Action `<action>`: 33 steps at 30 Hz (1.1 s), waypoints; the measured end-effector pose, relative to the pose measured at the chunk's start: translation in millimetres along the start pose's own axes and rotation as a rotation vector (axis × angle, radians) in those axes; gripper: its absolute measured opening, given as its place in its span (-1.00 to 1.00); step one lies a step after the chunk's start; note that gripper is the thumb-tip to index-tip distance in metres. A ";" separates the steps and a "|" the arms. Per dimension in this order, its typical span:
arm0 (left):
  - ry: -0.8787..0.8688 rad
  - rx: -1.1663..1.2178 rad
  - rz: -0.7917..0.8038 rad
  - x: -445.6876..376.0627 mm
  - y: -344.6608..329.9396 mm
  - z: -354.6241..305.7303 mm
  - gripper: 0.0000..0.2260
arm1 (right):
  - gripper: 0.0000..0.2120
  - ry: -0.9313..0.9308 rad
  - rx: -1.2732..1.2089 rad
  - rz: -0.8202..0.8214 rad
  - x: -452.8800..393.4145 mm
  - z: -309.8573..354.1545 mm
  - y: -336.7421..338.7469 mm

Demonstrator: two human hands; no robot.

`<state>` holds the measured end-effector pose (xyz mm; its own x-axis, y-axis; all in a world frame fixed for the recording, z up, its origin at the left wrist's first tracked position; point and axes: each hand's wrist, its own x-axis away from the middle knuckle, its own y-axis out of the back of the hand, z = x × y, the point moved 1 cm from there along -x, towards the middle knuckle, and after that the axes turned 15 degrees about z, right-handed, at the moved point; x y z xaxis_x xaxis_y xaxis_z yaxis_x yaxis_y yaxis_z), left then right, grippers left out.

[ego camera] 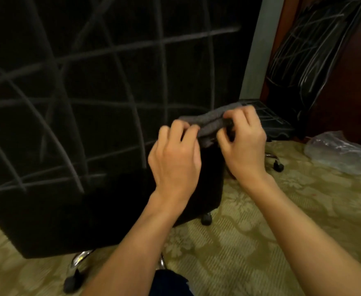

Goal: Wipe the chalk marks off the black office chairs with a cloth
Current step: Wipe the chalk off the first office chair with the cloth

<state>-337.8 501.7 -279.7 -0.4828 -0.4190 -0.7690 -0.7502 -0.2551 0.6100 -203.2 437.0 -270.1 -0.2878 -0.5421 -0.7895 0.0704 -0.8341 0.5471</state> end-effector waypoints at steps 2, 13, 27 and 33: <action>-0.008 -0.036 0.004 -6.4 1.1 -0.8 -0.82 | -0.79 -0.009 -0.011 -0.019 -4.4 0.2 -3.3; -0.052 -0.133 0.143 54.2 -17.1 39.0 -0.71 | -0.70 0.039 -0.009 0.177 55.0 5.3 -44.5; -0.149 -0.286 0.154 75.7 -2.0 80.0 -0.73 | -0.88 0.211 0.100 0.139 66.5 22.2 -75.6; -0.072 -0.212 -0.028 33.1 19.1 64.6 -0.77 | -0.79 0.176 0.047 0.015 16.2 39.0 -47.6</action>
<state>-397.2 539.2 -305.9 -0.5002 -0.3477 -0.7931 -0.6557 -0.4461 0.6091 -248.5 471.9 -298.1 -0.1154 -0.5677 -0.8151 0.0277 -0.8221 0.5686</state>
